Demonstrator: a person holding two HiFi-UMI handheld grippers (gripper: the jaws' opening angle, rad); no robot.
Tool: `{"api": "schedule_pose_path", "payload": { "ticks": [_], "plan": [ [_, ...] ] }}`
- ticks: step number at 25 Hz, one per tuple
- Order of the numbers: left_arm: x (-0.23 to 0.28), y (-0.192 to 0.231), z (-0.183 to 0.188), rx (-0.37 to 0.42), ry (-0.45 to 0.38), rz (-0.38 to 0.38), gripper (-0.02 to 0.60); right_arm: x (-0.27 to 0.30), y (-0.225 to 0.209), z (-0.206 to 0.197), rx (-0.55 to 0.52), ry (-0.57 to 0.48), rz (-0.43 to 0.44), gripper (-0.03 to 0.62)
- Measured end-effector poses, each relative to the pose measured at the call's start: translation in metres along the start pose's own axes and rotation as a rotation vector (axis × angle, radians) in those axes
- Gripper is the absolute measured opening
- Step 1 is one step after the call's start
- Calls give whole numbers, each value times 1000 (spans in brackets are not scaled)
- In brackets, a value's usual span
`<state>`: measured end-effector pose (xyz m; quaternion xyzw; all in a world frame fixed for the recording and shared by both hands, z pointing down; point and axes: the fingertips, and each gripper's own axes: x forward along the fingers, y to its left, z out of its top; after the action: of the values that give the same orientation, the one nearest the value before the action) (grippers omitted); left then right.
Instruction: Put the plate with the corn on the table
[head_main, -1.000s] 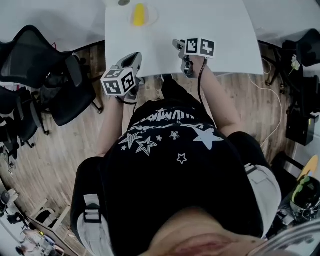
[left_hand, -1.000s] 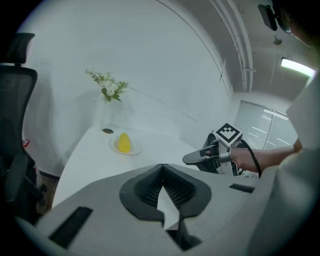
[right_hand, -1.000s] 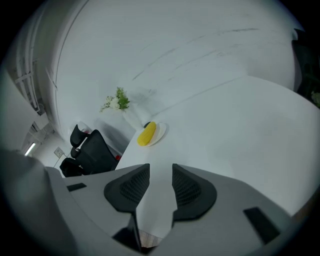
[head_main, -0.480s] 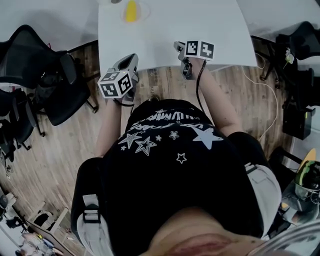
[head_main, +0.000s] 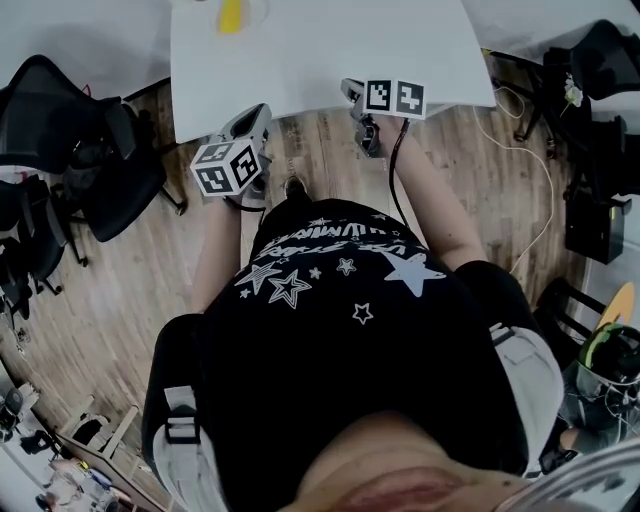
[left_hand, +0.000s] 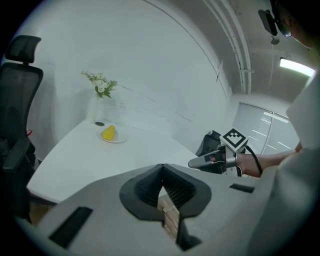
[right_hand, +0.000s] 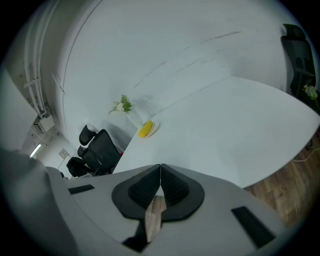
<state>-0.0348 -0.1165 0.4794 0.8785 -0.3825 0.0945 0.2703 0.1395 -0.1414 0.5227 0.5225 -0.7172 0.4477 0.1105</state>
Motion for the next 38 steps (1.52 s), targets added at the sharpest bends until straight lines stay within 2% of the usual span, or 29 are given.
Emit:
{"api": "schedule_pose_path", "payload": {
  "ticks": [9,26,38],
  "plan": [
    [-21,-49,-27,23,4,25,6,-44,1,-36,3,-31,107,6],
    [-65,-146,-100,39,44,11,6,-148,-20,-111,-57,-34,102,6],
    [-90,-183,-142,49,69,19,6,-183,-33,-157,-82,-6,94,6]
  ]
}}
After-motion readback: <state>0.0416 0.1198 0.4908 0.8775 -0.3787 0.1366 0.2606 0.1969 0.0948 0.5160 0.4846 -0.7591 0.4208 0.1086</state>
